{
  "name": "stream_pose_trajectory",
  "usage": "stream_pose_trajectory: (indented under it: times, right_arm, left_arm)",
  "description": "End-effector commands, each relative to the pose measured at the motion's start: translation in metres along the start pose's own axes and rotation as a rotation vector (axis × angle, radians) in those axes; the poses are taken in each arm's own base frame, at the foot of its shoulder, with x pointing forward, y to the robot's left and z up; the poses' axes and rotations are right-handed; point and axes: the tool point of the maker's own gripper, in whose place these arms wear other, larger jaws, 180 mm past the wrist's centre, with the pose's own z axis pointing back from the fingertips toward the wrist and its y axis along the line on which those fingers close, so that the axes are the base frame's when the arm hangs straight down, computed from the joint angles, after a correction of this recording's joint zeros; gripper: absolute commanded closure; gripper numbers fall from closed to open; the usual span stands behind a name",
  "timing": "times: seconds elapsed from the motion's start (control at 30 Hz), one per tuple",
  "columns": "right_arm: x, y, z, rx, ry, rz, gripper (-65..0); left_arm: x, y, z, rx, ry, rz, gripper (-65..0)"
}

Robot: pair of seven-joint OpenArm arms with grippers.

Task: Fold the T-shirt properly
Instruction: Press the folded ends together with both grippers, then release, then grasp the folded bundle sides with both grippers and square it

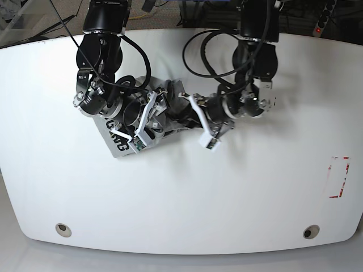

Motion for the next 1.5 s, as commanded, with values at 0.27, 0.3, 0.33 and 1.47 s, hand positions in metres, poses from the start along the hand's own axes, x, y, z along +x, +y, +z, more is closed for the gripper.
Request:
stream_pose_trajectory:
  times: [0.27, 0.3, 0.33, 1.47]
  right_arm:
    - [0.015, 0.011, 0.035, -0.052, -0.085, 0.064, -48.8]
    - [0.008, 0.009, 0.039, -0.052, -0.089, 0.03, -48.8]
    - [0.003, 0.008, 0.042, -0.048, -0.097, 0.001, -48.8]
    - [0.023, -0.051, 0.02, 0.071, -0.208, -0.138, -48.8]
  left_arm:
    - [0.006, 0.102, 0.109, 0.324, -0.06, -0.084, -10.7]
    - [0.002, 0.109, 0.116, 0.345, -0.05, -0.081, -10.7]
    - [0.0, 0.113, 0.12, 0.357, -0.044, -0.082, -10.7]
    - [0.038, 0.047, 0.064, 0.163, 0.007, -0.353, -10.6]
